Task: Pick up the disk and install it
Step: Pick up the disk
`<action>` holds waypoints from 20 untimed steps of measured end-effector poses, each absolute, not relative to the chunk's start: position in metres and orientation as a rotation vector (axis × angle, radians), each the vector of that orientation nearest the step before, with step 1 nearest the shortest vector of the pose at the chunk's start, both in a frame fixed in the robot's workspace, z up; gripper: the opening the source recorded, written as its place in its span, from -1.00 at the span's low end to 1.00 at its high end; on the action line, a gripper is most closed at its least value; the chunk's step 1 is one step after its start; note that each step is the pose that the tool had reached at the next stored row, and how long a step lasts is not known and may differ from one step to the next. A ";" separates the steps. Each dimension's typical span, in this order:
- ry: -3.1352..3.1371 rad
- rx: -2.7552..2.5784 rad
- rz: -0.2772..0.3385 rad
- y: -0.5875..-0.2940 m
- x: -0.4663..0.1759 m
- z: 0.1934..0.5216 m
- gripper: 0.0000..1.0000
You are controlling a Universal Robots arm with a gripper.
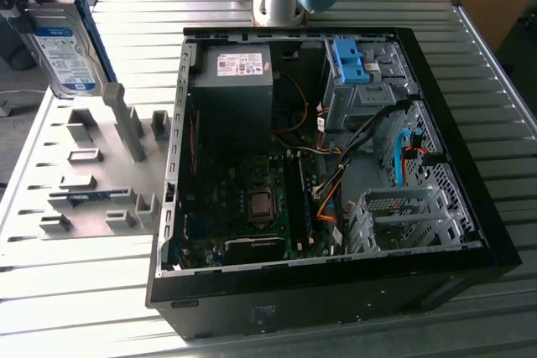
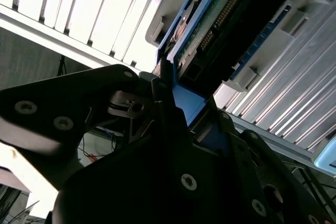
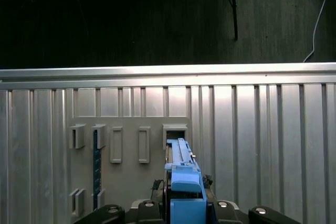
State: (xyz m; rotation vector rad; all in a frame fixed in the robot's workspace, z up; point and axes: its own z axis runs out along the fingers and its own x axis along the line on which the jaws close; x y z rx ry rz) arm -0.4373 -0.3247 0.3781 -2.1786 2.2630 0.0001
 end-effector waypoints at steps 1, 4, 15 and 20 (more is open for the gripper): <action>2.263 -2.179 0.000 -0.325 -0.437 0.379 -0.27; 2.263 -2.179 0.000 -0.325 -0.437 0.382 -0.27; 2.263 -2.179 0.000 -0.325 -0.437 0.392 -0.27; 2.263 -2.179 0.000 -0.325 -0.437 0.397 -0.27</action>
